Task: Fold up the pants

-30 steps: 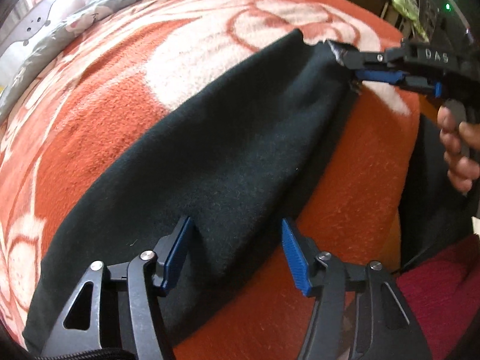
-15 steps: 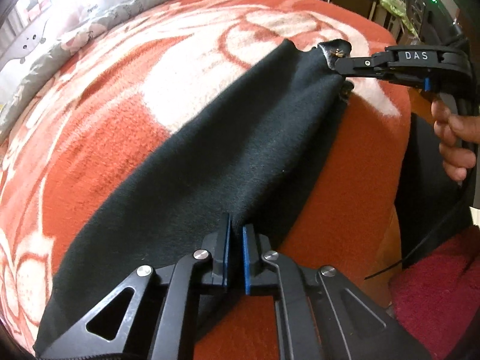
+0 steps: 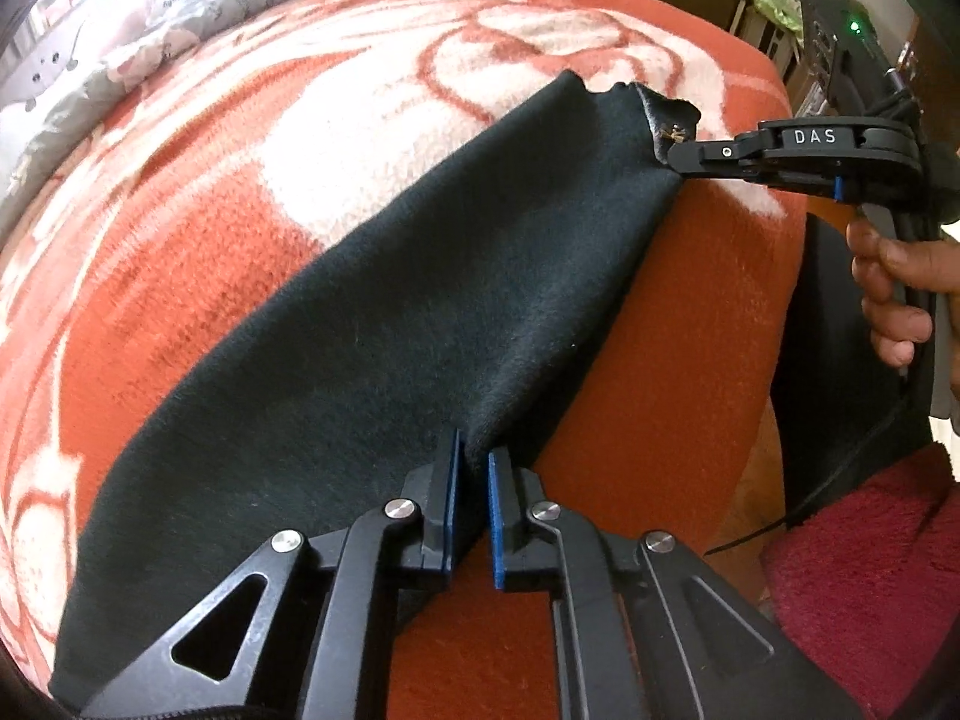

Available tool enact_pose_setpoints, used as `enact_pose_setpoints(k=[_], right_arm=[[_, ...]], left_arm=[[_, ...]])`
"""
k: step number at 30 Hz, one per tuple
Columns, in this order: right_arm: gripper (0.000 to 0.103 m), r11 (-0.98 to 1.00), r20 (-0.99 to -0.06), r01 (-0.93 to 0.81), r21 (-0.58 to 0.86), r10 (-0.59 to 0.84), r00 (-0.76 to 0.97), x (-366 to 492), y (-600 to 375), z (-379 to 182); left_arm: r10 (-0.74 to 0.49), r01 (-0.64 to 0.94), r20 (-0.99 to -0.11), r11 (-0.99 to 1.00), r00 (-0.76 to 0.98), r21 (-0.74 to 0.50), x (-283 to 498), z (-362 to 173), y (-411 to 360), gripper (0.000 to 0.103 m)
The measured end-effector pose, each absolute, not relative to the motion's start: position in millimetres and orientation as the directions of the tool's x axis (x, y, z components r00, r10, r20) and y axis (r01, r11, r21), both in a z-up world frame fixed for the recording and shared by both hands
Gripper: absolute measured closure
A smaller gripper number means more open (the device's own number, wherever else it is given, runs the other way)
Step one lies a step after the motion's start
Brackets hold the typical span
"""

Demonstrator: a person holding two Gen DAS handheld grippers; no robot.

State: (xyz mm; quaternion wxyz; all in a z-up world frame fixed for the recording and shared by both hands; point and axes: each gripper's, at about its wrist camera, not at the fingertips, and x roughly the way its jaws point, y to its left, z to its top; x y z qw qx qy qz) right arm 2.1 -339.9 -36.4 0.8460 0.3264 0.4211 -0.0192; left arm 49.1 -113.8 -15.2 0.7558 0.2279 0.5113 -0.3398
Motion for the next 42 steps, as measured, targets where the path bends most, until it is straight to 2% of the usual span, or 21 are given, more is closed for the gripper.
enact_pose_setpoints(k=[3, 6, 8, 9, 10, 11, 12, 17, 22, 28, 35, 36, 37, 38, 39, 40, 42], right_arm=[[0.095, 0.784, -0.723, 0.302, 0.543, 0.253, 0.643, 0.6, -340.1, -35.0], [0.085, 0.784, -0.723, 0.296, 0.546, 0.261, 0.640, -1.2, -339.1, -31.8], [0.062, 0.774, -0.710, 0.296, 0.559, 0.264, 0.653, -5.3, -341.3, -28.8], [0.058, 0.769, -0.701, 0.296, 0.567, 0.262, 0.663, -7.9, -342.6, -26.9], [0.057, 0.766, -0.694, 0.294, 0.572, 0.259, 0.672, -10.5, -343.9, -25.1], [0.057, 0.767, -0.692, 0.295, 0.570, 0.255, 0.675, -12.5, -344.9, -23.7], [0.057, 0.766, -0.692, 0.297, 0.570, 0.253, 0.676, -14.0, -346.2, -23.3], [0.057, 0.741, -0.687, 0.311, 0.595, 0.267, 0.676, -17.8, -352.7, -28.1], [0.057, 0.710, -0.679, 0.320, 0.627, 0.297, 0.672, -14.3, -353.5, -39.4], [0.057, 0.677, -0.652, 0.313, 0.666, 0.325, 0.685, -7.3, -350.0, -47.7], [0.058, 0.630, -0.601, 0.302, 0.716, 0.335, 0.726, -8.5, -350.0, -61.5], [0.059, 0.623, -0.591, 0.296, 0.723, 0.337, 0.733, -9.8, -350.7, -63.8], [0.066, 0.627, -0.590, 0.295, 0.721, 0.333, 0.735, -10.5, -351.1, -65.1], [0.080, 0.640, -0.600, 0.300, 0.708, 0.321, 0.733, -10.9, -351.5, -66.0], [0.085, 0.645, -0.604, 0.302, 0.702, 0.316, 0.732, -11.7, -353.3, -67.5], [0.087, 0.633, -0.592, 0.295, 0.716, 0.326, 0.737, -13.2, -355.6, -70.4], [0.089, 0.612, -0.571, 0.285, 0.737, 0.339, 0.748, -16.8, -359.0, -73.6]], left_arm=[[-0.282, 0.744, -0.933, 0.668, 0.223, -0.024, 50.1, -11.9, -112.1, 0.090], [-0.289, 0.743, -0.934, 0.668, 0.208, -0.041, 50.6, -1.9, -109.8, 0.090], [-0.310, 0.747, -0.930, 0.662, 0.198, -0.061, 51.5, 9.0, -108.8, 0.087], [-0.328, 0.750, -0.926, 0.656, 0.188, -0.080, 53.5, 16.1, -108.8, 0.084], [-0.343, 0.752, -0.921, 0.653, 0.186, -0.091, 55.2, 21.6, -109.7, 0.075], [-0.354, 0.751, -0.916, 0.653, 0.189, -0.097, 57.7, 26.4, -110.7, 0.064], [-0.368, 0.750, -0.911, 0.653, 0.186, -0.110, 62.2, 31.7, -112.5, 0.060], [-0.402, 0.730, -0.901, 0.663, 0.160, -0.166, 91.9, 43.0, -126.9, 0.051], [-0.401, 0.719, -0.910, 0.663, 0.103, -0.211, 132.8, 34.6, -152.5, 0.047], [-0.410, 0.720, -0.912, 0.629, -0.014, -0.294, 175.7, 6.4, -199.4, 0.046], [-0.364, 0.760, -0.928, 0.581, -0.078, -0.292, 196.8, -23.9, -257.5, 0.046], [-0.357, 0.767, -0.930, 0.573, -0.085, -0.289, 197.4, -27.5, -263.4, 0.047], [-0.348, 0.772, -0.932, 0.564, -0.100, -0.293, 198.3, -32.8, -272.4, 0.048], [-0.344, 0.774, -0.933, 0.559, -0.109, -0.297, 198.9, -36.1, -278.2, 0.049], [-0.343, 0.776, -0.932, 0.556, -0.114, -0.300, 198.9, -38.7, -283.7, 0.050], [-0.349, 0.780, -0.929, 0.546, -0.121, -0.306, 198.8, -40.8, -290.3, 0.050], [-0.362, 0.779, -0.922, 0.535, -0.139, -0.327, 199.5, -44.0, -298.6, 0.061]])
